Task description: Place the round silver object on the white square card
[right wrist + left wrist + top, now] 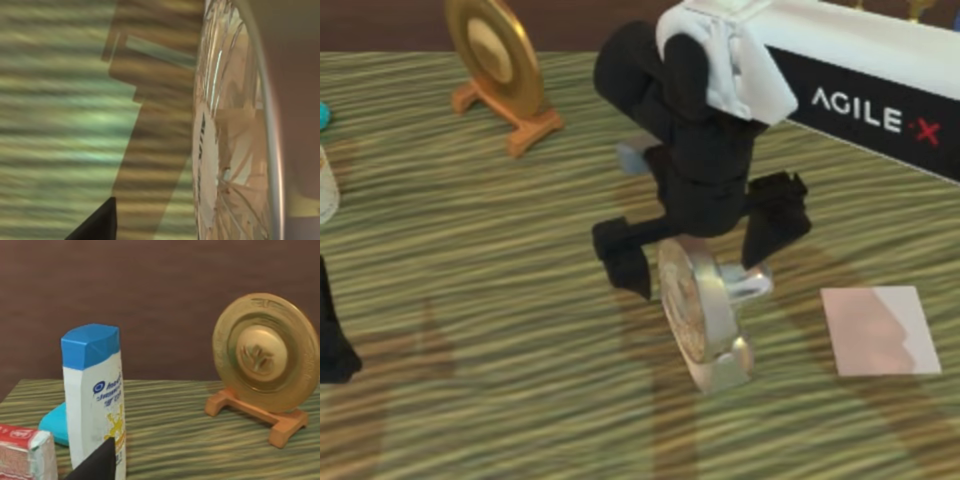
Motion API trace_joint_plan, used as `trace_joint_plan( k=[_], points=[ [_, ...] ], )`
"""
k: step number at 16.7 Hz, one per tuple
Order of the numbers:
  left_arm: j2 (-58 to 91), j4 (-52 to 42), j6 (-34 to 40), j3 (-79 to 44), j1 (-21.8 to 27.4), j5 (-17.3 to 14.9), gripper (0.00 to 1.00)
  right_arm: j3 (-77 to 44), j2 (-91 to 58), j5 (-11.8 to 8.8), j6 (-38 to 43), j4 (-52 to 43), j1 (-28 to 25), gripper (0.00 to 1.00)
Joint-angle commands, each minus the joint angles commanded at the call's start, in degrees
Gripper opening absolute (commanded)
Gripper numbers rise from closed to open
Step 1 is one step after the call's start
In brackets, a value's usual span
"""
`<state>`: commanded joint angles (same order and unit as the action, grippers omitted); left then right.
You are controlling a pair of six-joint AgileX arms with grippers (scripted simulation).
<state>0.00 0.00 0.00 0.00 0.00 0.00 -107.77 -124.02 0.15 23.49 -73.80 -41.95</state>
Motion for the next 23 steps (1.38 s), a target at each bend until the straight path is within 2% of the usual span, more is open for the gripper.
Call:
trace_joint_plan(
  k=[12,23],
  points=[
    [0.00,0.00,0.00,0.00,0.00,0.00,1.00,0.00,0.00,0.00,0.00,0.00,0.00,0.02],
    [0.00,0.00,0.00,0.00,0.00,0.00,1.00,-1.02,-0.18,-0.01,0.09,-1.00,0.04,0.00]
  ],
)
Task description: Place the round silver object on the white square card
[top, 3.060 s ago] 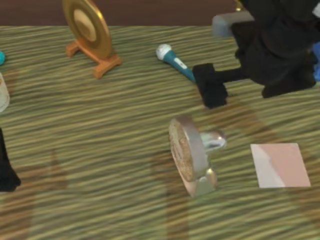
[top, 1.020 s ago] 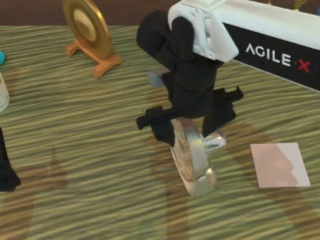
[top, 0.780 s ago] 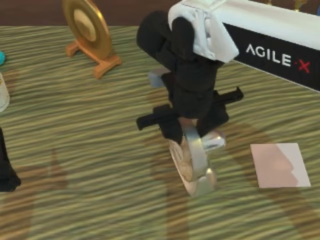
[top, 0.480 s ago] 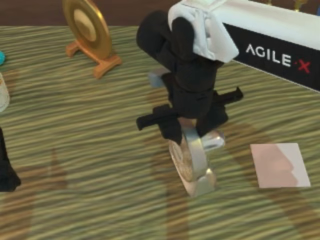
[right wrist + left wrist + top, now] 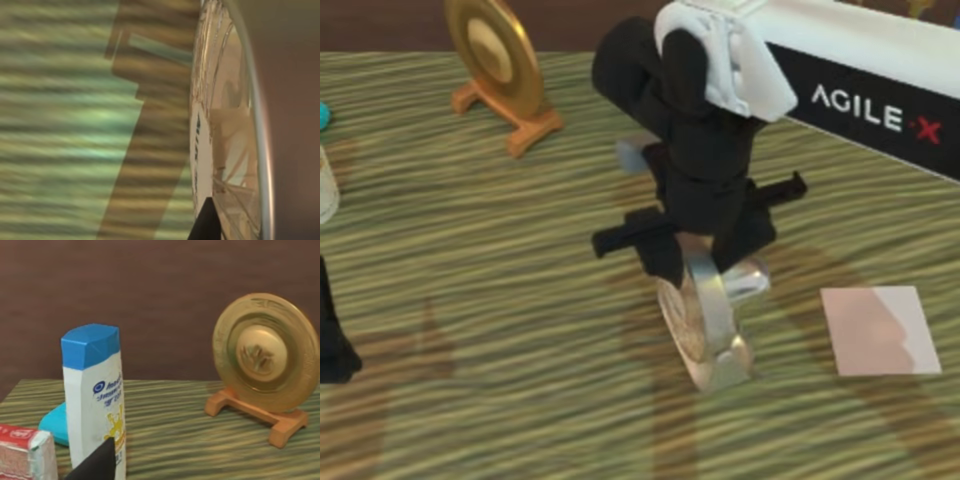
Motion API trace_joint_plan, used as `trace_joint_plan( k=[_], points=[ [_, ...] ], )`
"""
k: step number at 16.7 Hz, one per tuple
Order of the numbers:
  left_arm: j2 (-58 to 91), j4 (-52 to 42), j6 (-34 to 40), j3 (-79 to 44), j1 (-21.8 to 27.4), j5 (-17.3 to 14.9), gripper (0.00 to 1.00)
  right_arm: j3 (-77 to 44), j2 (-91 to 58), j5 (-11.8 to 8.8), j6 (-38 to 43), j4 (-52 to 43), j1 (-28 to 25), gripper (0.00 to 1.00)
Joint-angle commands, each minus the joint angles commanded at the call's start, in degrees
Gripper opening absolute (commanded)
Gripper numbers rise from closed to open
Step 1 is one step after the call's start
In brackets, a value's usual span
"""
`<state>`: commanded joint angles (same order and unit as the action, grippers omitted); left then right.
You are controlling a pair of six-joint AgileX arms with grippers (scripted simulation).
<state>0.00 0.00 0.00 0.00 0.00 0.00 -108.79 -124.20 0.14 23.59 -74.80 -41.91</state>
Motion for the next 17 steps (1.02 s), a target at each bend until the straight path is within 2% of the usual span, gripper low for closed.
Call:
trace_joint_plan(
  k=[6,12,14,17],
  points=[
    [0.00,0.00,0.00,0.00,0.00,0.00,1.00,-10.95,-0.67,-0.01,-0.06,-10.17,-0.38,0.00],
    [0.00,0.00,0.00,0.00,0.00,0.00,1.00,-11.19,-0.37,-0.03,-0.68,-10.71,0.07,0.00],
    [0.00,0.00,0.00,0.00,0.00,0.00,1.00,-9.85,0.30,-0.02,-3.75,-10.73,0.90,0.00],
    [0.00,0.00,0.00,0.00,0.00,0.00,1.00,-6.58,2.43,-0.01,-12.87,-10.49,3.33,0.00]
  ],
)
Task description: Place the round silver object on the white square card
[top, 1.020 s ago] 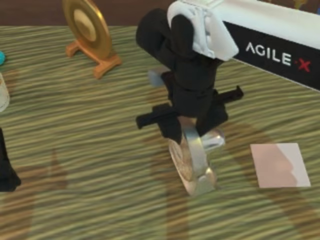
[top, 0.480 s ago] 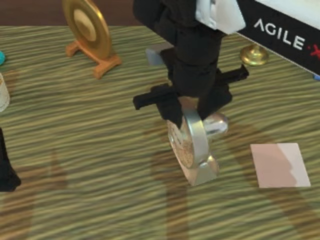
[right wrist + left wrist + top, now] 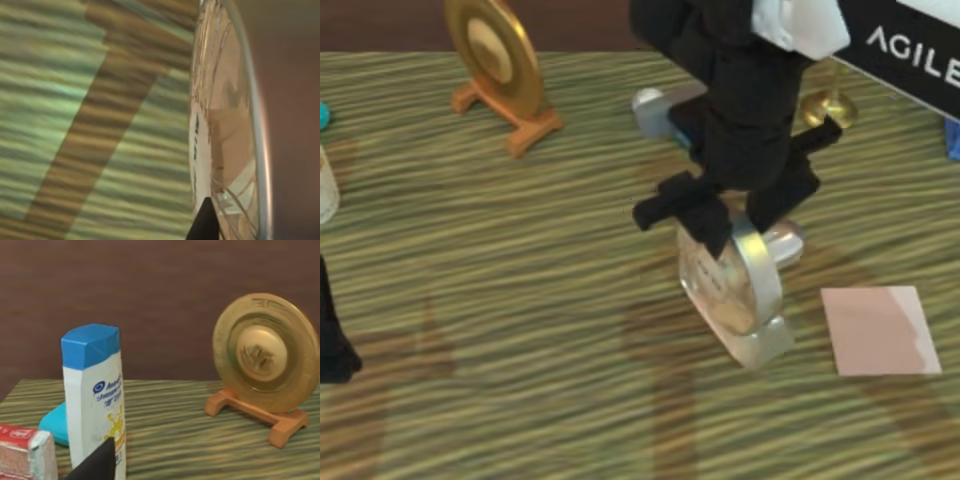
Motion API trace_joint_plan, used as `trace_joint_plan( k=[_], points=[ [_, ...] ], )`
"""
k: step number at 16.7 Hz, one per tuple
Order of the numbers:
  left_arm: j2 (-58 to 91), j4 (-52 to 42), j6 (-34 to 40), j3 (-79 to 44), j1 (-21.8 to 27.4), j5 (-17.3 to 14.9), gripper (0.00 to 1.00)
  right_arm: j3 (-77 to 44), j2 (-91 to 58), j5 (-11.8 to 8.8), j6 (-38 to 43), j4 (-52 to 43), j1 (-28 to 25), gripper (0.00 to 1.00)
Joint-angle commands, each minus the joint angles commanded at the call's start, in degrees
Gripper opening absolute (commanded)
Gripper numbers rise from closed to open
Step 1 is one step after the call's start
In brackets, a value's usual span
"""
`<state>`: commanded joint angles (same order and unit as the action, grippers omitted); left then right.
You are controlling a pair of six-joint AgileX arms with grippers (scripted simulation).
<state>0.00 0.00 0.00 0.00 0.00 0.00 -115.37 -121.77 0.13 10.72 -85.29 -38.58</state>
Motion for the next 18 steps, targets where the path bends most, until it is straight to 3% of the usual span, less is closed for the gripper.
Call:
trace_joint_plan(
  k=[12,15,18],
  points=[
    [0.00,0.00,0.00,0.00,0.00,0.00,1.00,20.81,17.71,-0.20,-65.01,4.98,16.16,0.00],
    [0.00,0.00,0.00,0.00,0.00,0.00,1.00,25.60,21.47,-0.21,-76.20,6.07,19.47,0.00],
    [0.00,0.00,0.00,0.00,0.00,0.00,1.00,28.42,23.59,-0.21,-81.95,6.62,21.43,0.00]
  ],
)
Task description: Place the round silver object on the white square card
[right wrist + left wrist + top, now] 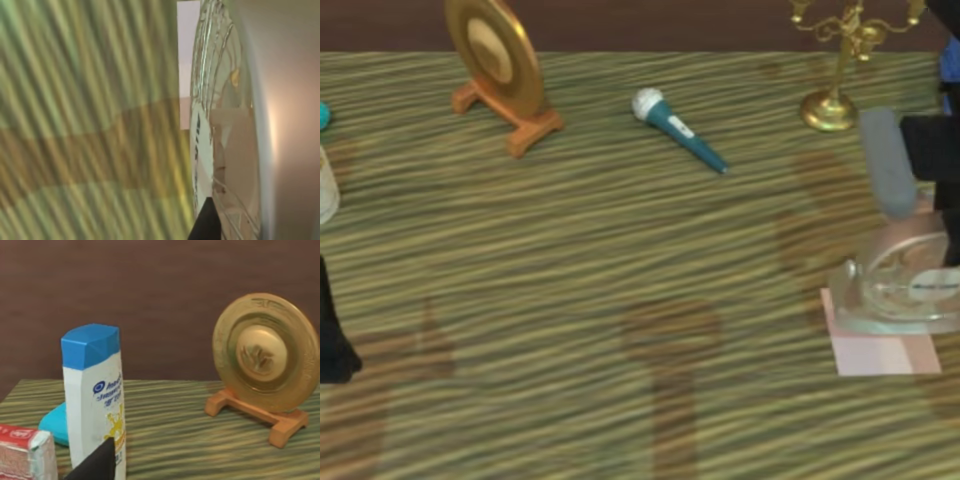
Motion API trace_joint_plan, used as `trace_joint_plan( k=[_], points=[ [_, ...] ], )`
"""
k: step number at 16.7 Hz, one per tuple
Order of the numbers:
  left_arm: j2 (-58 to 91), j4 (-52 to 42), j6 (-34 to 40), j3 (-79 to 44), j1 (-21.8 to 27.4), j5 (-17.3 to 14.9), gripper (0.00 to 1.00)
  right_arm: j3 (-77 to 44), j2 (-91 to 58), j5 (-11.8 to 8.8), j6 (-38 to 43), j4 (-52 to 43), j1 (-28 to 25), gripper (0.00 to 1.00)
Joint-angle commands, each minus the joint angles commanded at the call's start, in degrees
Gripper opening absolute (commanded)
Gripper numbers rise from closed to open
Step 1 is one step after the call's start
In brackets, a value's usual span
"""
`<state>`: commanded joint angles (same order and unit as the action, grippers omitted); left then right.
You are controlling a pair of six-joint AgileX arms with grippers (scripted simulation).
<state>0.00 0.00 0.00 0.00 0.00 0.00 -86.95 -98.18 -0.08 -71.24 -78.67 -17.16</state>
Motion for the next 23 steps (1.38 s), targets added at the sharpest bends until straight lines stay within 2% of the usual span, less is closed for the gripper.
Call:
trace_joint_plan(
  k=[7,12,16,23],
  points=[
    [0.00,0.00,0.00,0.00,0.00,0.00,1.00,0.49,0.08,0.00,-0.69,0.21,0.01,0.00],
    [0.00,0.00,0.00,0.00,0.00,0.00,1.00,6.55,-0.48,0.00,-0.83,7.11,0.34,0.00],
    [0.00,0.00,0.00,0.00,0.00,0.00,1.00,7.25,-0.62,0.00,-0.89,7.83,0.36,0.00],
    [0.00,0.00,0.00,0.00,0.00,0.00,1.00,7.25,-0.62,0.00,-0.89,7.83,0.36,0.53]
  ],
)
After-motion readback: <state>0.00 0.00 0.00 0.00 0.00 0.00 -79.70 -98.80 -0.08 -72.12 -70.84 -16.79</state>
